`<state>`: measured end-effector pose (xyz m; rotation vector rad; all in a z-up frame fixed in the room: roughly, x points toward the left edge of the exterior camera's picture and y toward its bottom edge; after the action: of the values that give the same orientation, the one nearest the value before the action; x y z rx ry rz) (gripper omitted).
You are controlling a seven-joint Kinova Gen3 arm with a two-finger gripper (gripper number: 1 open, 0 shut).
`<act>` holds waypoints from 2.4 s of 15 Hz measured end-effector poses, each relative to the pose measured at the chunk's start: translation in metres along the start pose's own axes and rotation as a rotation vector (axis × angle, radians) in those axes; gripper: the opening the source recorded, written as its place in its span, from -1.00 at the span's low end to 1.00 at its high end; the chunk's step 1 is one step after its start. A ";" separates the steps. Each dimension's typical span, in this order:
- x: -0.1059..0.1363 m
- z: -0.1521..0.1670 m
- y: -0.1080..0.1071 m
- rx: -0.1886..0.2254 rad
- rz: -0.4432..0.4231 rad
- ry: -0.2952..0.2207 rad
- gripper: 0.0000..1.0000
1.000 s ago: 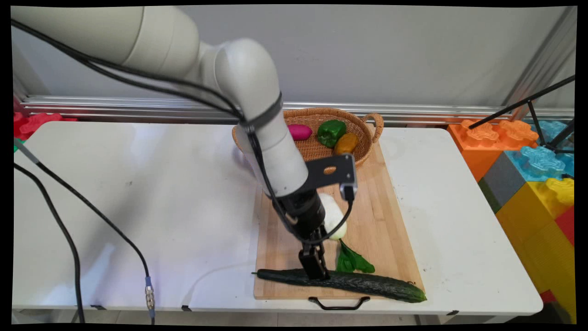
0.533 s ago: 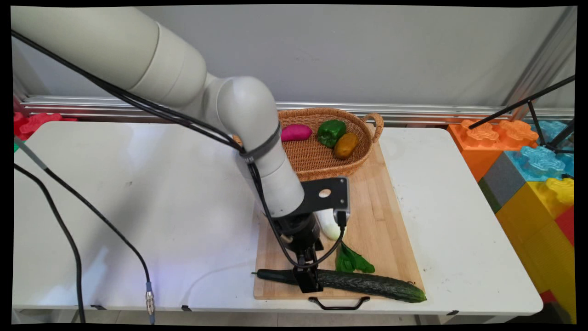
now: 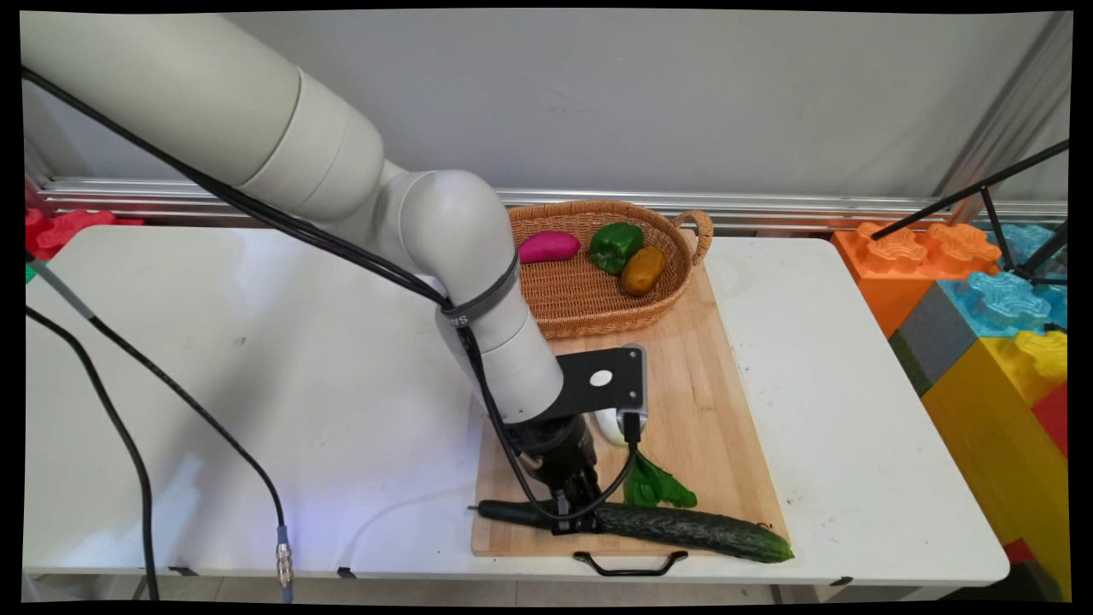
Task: Place the picked object in the vegetable basket
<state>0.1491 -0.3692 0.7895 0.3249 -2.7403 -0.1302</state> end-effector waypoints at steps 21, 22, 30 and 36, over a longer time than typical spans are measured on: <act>0.012 -0.134 -0.157 0.458 -0.057 0.241 -1.00; 0.009 -0.134 -0.164 0.473 -0.059 0.239 -1.00; -0.025 -0.108 -0.220 0.536 -0.065 0.198 -1.00; -0.027 -0.102 -0.224 0.532 -0.069 0.194 1.00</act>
<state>0.2586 -0.5848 0.8445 0.5403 -2.5286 0.5899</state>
